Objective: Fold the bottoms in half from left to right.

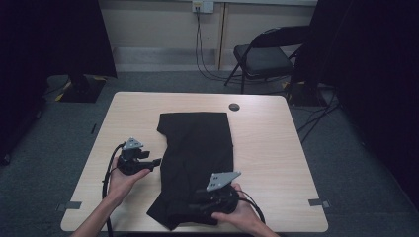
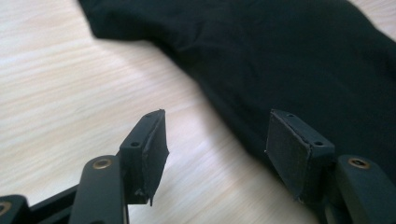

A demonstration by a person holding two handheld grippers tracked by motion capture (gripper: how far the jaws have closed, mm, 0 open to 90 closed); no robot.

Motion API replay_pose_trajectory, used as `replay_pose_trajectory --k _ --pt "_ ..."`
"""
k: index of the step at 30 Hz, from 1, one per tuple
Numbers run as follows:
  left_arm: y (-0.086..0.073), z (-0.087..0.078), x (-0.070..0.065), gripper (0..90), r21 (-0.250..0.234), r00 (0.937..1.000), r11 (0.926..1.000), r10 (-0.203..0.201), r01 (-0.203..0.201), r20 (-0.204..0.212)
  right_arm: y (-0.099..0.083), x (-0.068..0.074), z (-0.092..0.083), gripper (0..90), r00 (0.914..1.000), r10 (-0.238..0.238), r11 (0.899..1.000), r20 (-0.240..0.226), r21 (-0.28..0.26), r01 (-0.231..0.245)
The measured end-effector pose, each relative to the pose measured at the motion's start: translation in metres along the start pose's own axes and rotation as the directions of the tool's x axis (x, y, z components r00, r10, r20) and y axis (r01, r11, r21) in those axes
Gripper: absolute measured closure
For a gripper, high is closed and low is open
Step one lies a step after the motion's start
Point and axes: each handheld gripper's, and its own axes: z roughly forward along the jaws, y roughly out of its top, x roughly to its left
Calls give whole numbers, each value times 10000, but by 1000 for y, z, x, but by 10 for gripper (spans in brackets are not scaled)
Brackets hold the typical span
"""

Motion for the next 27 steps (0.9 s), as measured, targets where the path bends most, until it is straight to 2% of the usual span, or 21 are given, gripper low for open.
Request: replay_pose_trajectory --k 2,4,6,7,8,9,10,11,13,14,15,17,19,20,21,23,25,26,27 --pt "5 6 -7 399 40 9991 9995 316 -317 279 2 -12 -4 444 9965 294 9995 779 -142 -284" --pt "10 16 -13 405 268 9957 9969 719 -736 579 3 -30 -5 454 9883 639 9979 1382 -224 -614" --pt "13 29 -16 425 246 9928 9955 894 -916 795 6 -51 -3 454 9707 562 9984 2335 -28 -571" --pt "12 34 -16 440 296 9925 9951 917 -943 807 8 -69 -1 453 9627 936 9955 2540 -77 -948" --pt "11 39 -16 446 455 9913 9927 1077 -1113 763 9 -79 0 451 9549 1182 9928 2724 -113 -1196" --pt "10 42 -17 489 692 9880 9885 1287 -1347 854 9 -92 2 446 9448 1350 9906 2984 -209 -1350" --pt "7 46 -18 502 922 9851 9837 1458 -1541 910 9 -103 4 441 9364 1549 9875 3150 -209 -1563" --pt "5 46 -20 502 1009 9842 9814 1551 -1634 853 7 -114 6 441 9240 1792 9829 3378 -213 -1828" --pt "-1 48 -22 504 1310 9792 9719 1860 -1955 809 2 -122 9 467 9142 1752 9819 3654 33 -1895" --pt "-4 47 -23 501 1156 9753 9699 2062 -2145 796 -2 -122 10 463 8894 1448 9857 4335 157 -1681" --pt "-5 47 -24 505 1085 9750 9705 2073 -2153 806 -6 -122 10 462 8889 1412 9851 4358 271 -1698" --pt "-6 45 -25 512 1158 9739 9695 2053 -2159 970 -12 -124 11 461 9022 1303 9827 4111 671 -1725" --pt "-10 43 -28 512 1152 9740 9713 1951 -2083 1155 -14 -122 8 460 9089 1279 9825 3970 746 -1709" --pt "-10 43 -28 511 1152 9740 9713 1951 -2083 1155 -14 -122 8 460 9089 1279 9825 3970 746 -1709" --pt "-13 38 -35 511 1249 9686 9655 2126 -2286 1292 -17 -116 6 459 9134 1110 9834 3915 895 -1579" --pt "-17 33 -42 511 1343 9651 9622 2174 -2371 1461 -21 -109 4 458 9148 1011 9851 3909 892 -1470" --pt "-21 28 -48 506 1514 9627 9598 2099 -2362 1710 -26 -99 -1 456 9207 992 9840 3776 1006 -1472" --pt "-22 25 -52 504 1682 9605 9563 2075 -2392 1856 -28 -94 -4 457 9239 1057 9830 3676 1013 -1528" --pt "-24 22 -53 496 1754 9628 9609 1774 -2141 2038 -31 -88 -7 456 9290 1108 9813 3530 1091 -1585"
